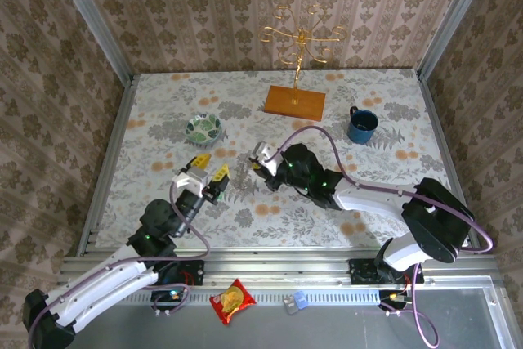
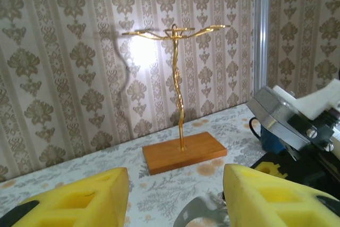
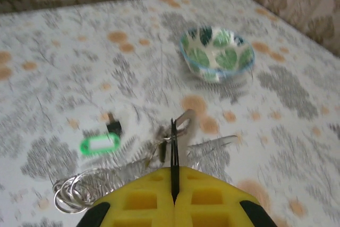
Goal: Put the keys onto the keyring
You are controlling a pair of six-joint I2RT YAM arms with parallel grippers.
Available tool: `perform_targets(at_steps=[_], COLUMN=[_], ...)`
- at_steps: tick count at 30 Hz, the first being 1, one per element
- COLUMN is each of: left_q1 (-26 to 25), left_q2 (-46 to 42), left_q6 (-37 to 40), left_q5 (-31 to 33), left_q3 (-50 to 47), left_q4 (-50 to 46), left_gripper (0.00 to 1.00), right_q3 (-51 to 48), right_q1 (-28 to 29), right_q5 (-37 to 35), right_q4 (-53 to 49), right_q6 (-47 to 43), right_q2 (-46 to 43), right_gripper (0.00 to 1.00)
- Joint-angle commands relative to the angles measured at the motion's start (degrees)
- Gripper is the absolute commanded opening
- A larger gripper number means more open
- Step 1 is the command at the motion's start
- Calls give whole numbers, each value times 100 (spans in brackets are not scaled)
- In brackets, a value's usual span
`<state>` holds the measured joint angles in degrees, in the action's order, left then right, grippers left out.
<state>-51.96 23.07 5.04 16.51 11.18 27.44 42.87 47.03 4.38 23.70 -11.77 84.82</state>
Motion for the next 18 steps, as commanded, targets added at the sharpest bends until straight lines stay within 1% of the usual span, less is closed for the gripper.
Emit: perform_targets(at_steps=[1,5,6,8,12,18], left_q1=[71,101,103,113,117,138], left_q2=[-32,67,106,177,390,717], left_q6=[-186,-248,-253,-300,-403,-417], left_q5=[211,428,461,484,509,515], left_q3=[-98,-94,-86,-100,-98,45], left_q4=[-39,-37,-37,2,133,160], left_gripper=[51,51,51,51,51,51], right_q3=[-253,-234,-251,-255,-218,-73], right_q1=[-135,-198,-213,-224,-225,-221], right_q5=[-333,-550,-624,-774,-1092,-1643], right_q4=[-595,-2008,-2262,-2726,-3419,-4024], right_q6=[-318,-1442,-1641,-1934,-2199,-2339], right_q2=[-307,-466,-667,-727,-717,-545], right_gripper=[0,0,0,0,0,0])
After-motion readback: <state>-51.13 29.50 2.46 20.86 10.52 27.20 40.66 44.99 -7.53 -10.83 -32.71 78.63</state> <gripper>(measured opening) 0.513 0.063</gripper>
